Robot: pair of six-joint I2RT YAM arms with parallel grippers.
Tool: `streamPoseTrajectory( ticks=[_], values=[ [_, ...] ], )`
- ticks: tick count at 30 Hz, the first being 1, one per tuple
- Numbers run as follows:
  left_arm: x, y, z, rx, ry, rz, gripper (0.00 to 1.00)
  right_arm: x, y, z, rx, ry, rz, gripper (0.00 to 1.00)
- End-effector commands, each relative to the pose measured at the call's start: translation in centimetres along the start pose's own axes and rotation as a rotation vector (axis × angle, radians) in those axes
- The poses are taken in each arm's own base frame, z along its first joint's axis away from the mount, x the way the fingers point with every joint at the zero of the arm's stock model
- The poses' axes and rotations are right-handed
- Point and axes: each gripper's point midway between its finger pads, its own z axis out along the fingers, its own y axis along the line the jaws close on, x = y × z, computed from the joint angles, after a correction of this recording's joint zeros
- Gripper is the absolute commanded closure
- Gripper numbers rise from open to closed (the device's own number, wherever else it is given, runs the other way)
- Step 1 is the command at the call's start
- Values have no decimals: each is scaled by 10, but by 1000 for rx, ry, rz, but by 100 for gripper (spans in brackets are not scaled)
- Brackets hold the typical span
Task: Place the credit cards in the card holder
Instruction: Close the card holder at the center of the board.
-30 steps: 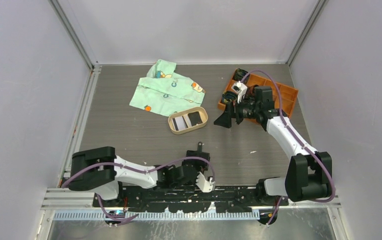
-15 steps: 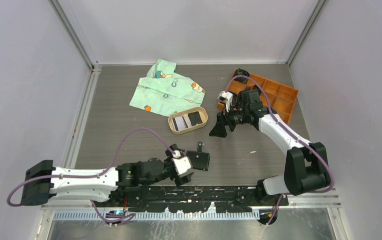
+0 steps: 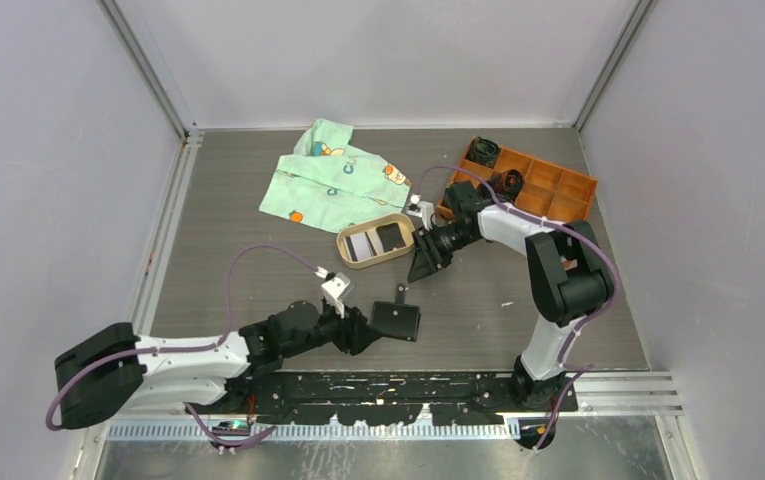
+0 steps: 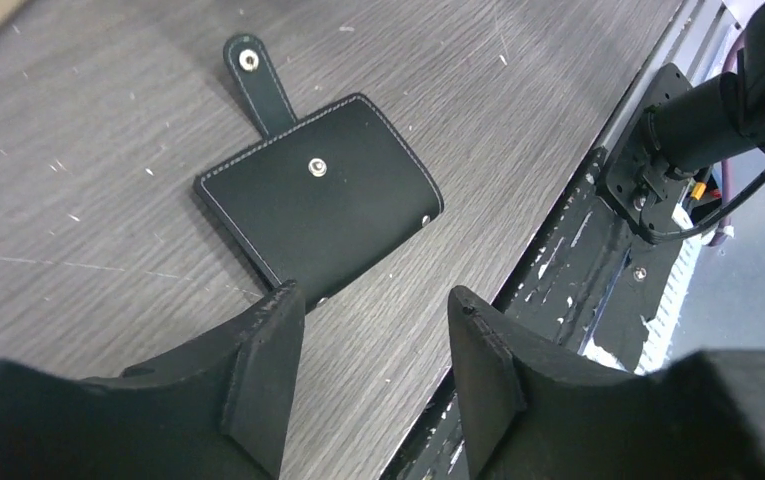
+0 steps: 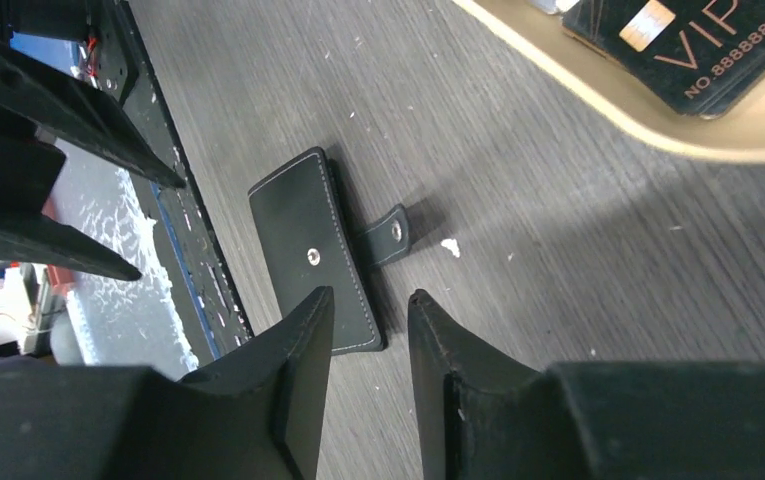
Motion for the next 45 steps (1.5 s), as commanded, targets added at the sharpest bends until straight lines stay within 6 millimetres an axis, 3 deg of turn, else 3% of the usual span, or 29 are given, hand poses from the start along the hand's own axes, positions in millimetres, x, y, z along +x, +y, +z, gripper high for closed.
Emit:
streamPoseTrajectory(
  ticks=[1, 9, 22, 34, 45],
  values=[
    [-29, -21, 16, 69, -82, -149, 48, -11, -1, 5, 2, 29, 36, 62],
    [-11, -1, 40, 37, -8, -273, 68, -8, -11, 21, 41, 70, 74, 65],
    [1, 7, 64, 129, 36, -436, 74, -4, -11, 37, 21, 113, 101, 69],
    [10, 25, 60, 59, 52, -498, 77, -9, 0, 29, -11, 123, 31, 79],
    [-9, 12, 55, 89, 56, -468, 75, -3, 4, 24, -6, 168, -29, 78]
  ],
)
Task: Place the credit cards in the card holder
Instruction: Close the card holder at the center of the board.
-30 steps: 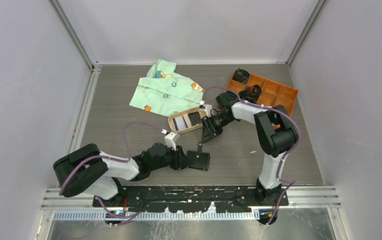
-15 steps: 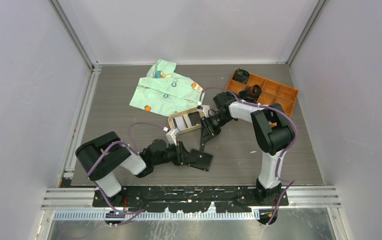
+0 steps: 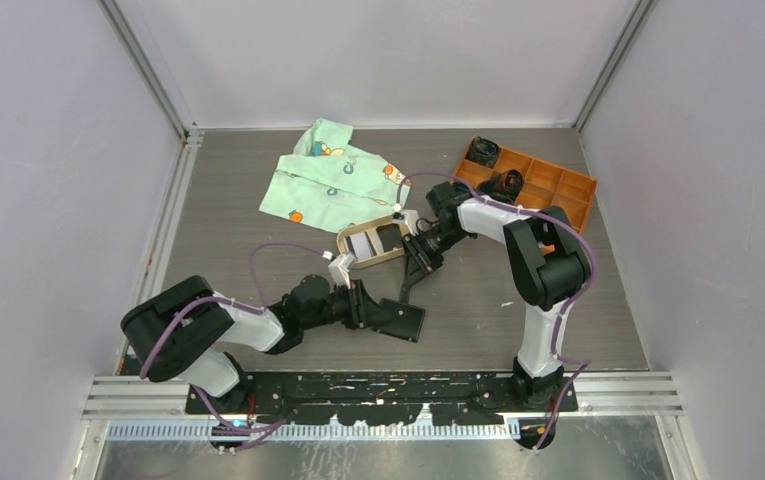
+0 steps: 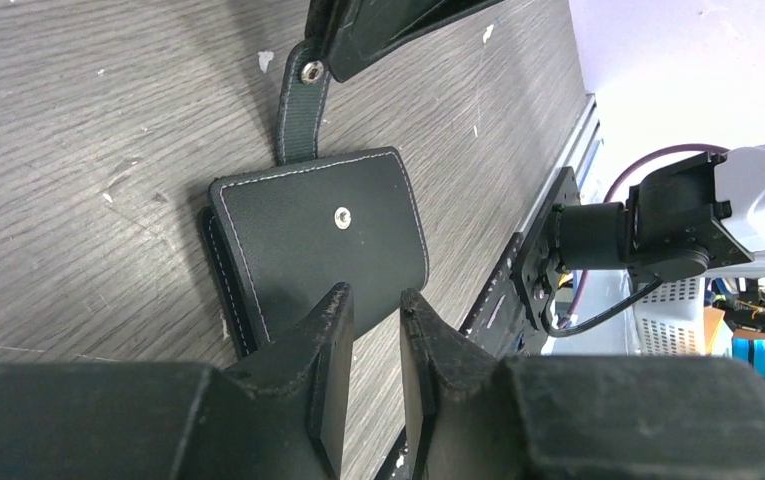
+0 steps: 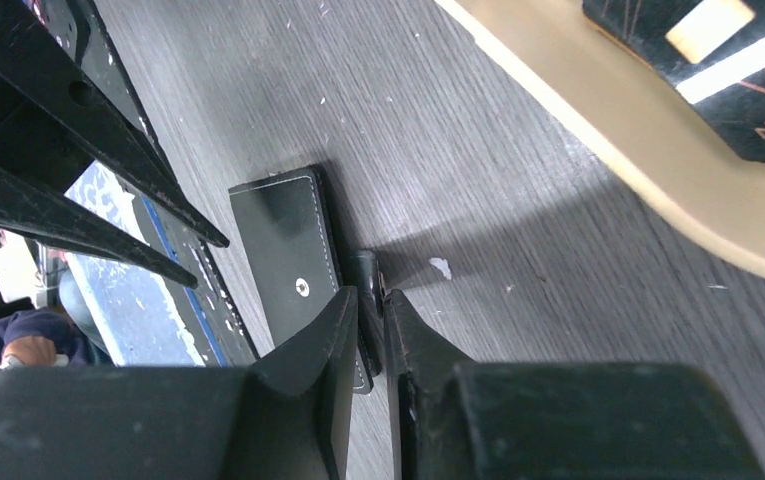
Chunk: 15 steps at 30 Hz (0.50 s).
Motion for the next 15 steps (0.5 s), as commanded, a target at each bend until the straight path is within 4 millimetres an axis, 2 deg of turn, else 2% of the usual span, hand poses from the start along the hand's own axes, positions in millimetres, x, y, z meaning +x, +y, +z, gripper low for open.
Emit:
streamPoseTrajectory(
  ticks=[1, 15],
  values=[
    [-11, -16, 3, 44, -10, 27, 75, -13, 14, -10, -3, -14, -87, 78],
    [-8, -13, 15, 24, 16, 13, 78, -13, 19, -10, 2, -7, -132, 87]
  ],
)
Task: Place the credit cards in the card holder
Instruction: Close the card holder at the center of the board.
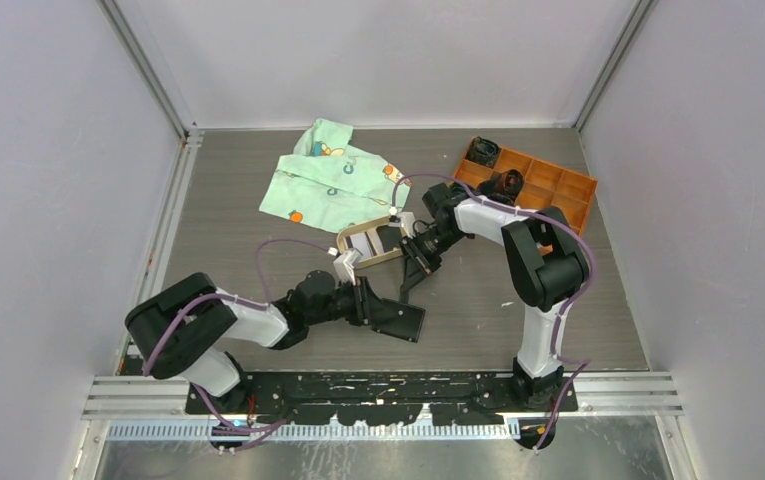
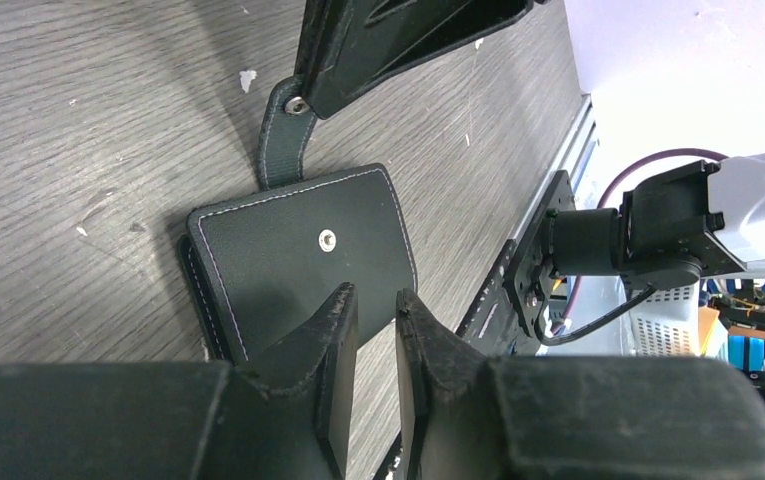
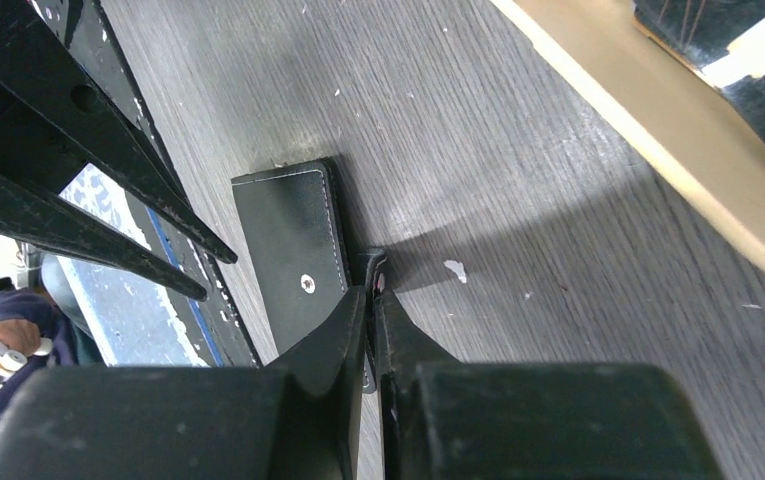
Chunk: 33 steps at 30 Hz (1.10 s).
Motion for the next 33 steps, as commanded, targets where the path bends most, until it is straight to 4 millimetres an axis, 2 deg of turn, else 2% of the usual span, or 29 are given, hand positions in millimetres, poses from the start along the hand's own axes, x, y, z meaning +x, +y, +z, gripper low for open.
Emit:
streamPoseTrajectory(
  ticks=[1, 14, 33],
  values=[
    [-4, -6, 8, 17, 0, 14, 79, -17, 13, -14, 12, -39, -88, 87],
    [6, 9, 15, -15, 29, -13, 83, -19, 13, -15, 19, -43, -89, 81],
    [12, 13, 16, -19, 43, -22, 85, -22, 20, -13, -36, -58, -60, 79]
  ],
)
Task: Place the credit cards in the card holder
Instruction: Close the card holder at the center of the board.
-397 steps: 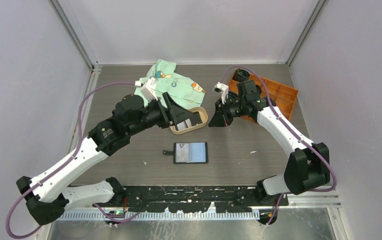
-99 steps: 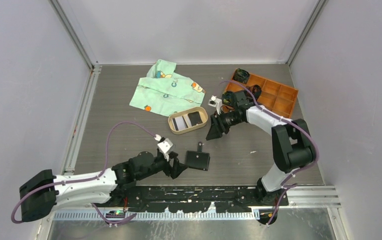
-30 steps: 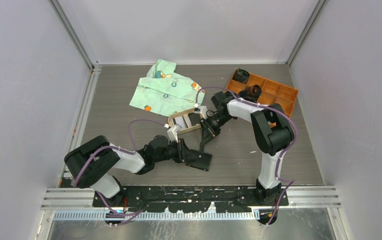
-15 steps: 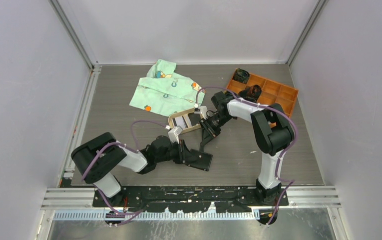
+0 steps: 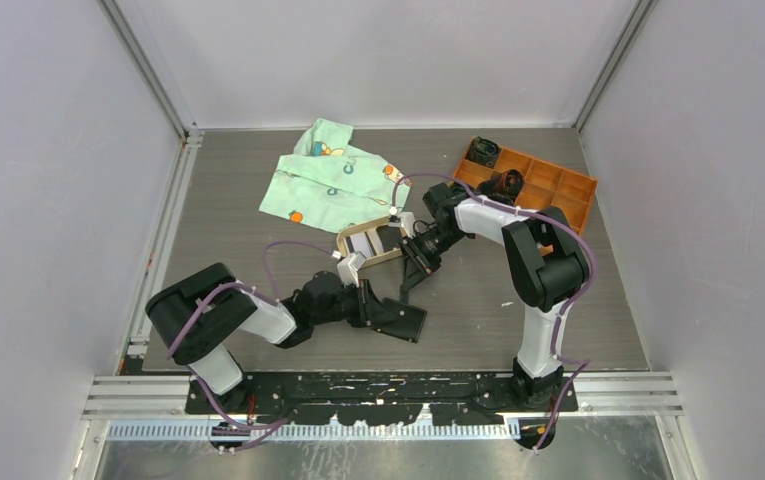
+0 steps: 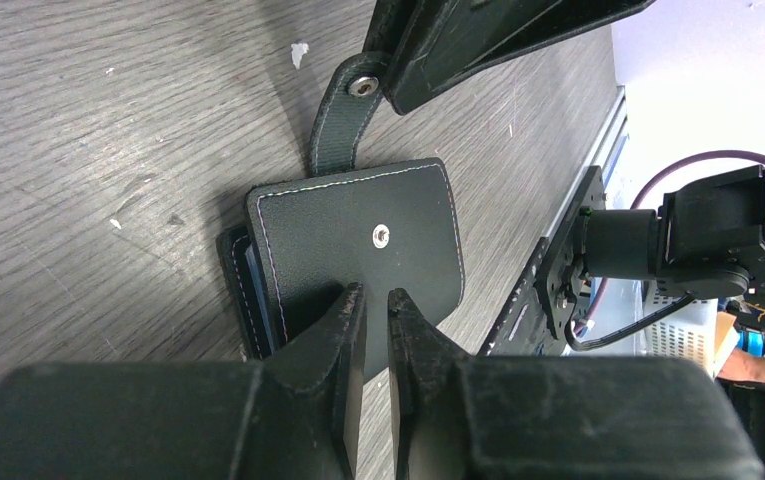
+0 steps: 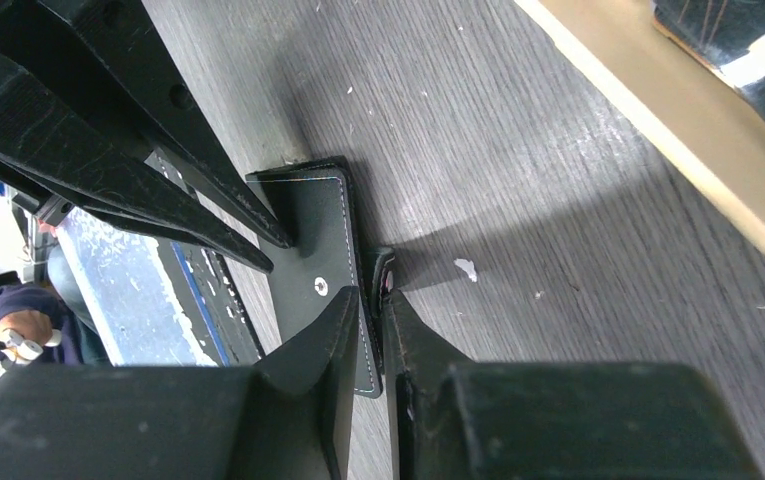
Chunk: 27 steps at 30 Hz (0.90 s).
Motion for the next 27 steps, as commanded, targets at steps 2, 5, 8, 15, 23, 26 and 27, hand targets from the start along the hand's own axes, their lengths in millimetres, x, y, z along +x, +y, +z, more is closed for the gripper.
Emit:
streamPoseTrajectory(
  ticks=[2, 5, 8, 15, 23, 26, 27],
  values=[
    [-4, -6, 3, 22, -9, 7, 85, -23, 17, -12, -24, -61, -52, 79],
    [-3, -6, 2, 21, -8, 6, 85, -23, 16, -12, -20, -61, -51, 80],
    [-3, -5, 2, 19, -10, 5, 85, -22, 15, -12, -17, -61, -51, 83],
    [-5, -8, -1, 26, -16, 2, 85, -20, 13, -14, -3, -54, -72, 94],
    [-11, -25, -10, 74, -34, -14, 83, -14, 20, -20, 26, -46, -210, 99],
    [-12, -33, -14, 97, -38, -22, 81, -12, 24, -21, 45, -43, -290, 99],
    [-12, -35, -15, 103, -37, -23, 81, -12, 26, -22, 53, -42, -319, 99]
  ],
)
